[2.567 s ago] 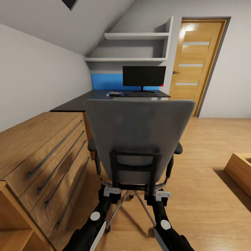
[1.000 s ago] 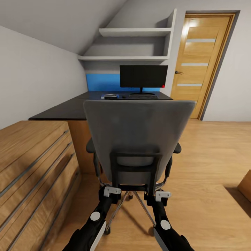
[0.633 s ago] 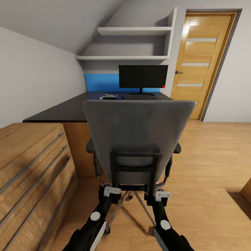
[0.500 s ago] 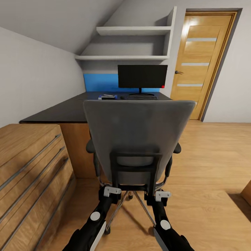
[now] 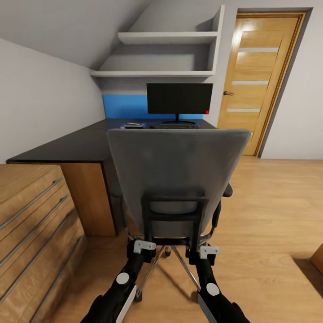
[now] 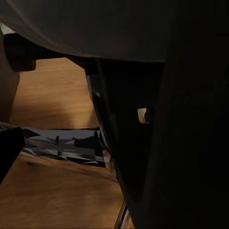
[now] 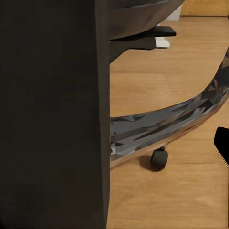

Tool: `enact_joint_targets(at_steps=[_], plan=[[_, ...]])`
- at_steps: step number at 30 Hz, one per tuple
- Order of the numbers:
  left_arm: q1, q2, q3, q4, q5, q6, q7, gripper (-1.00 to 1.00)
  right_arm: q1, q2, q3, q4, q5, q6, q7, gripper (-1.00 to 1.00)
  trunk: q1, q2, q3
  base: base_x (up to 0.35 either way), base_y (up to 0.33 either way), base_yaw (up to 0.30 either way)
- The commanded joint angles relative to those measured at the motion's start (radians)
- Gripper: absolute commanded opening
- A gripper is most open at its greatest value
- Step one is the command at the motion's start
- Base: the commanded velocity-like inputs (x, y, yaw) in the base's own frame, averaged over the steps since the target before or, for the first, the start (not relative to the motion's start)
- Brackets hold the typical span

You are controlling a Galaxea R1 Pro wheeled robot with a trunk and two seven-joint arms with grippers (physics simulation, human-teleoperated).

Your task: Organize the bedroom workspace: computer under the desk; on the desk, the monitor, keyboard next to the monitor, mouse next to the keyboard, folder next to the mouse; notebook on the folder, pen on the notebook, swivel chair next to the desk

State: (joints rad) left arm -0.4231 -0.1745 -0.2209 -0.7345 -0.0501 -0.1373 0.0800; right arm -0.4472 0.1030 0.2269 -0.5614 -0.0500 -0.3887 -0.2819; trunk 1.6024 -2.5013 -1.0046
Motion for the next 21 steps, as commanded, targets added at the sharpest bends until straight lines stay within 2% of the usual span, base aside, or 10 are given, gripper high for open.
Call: enact_joint_targets(at_steps=[1, 21], plan=[[0.000, 0.000, -0.001, 0.003, -0.002, -0.002, 0.008, 1.00, -0.001, -0.001, 0.003, 0.001, -0.014, -0.006, -0.011, 1.00, 0.000, 0.000, -0.001, 0.180, -0.168, 0.000], [0.000, 0.000, 0.000, 0.004, -0.002, -0.004, 0.007, 1.00, -0.001, -0.002, 0.003, 0.001, -0.014, -0.006, -0.011, 1.00, 0.000, 0.000, -0.001, 0.180, -0.147, 0.000]])
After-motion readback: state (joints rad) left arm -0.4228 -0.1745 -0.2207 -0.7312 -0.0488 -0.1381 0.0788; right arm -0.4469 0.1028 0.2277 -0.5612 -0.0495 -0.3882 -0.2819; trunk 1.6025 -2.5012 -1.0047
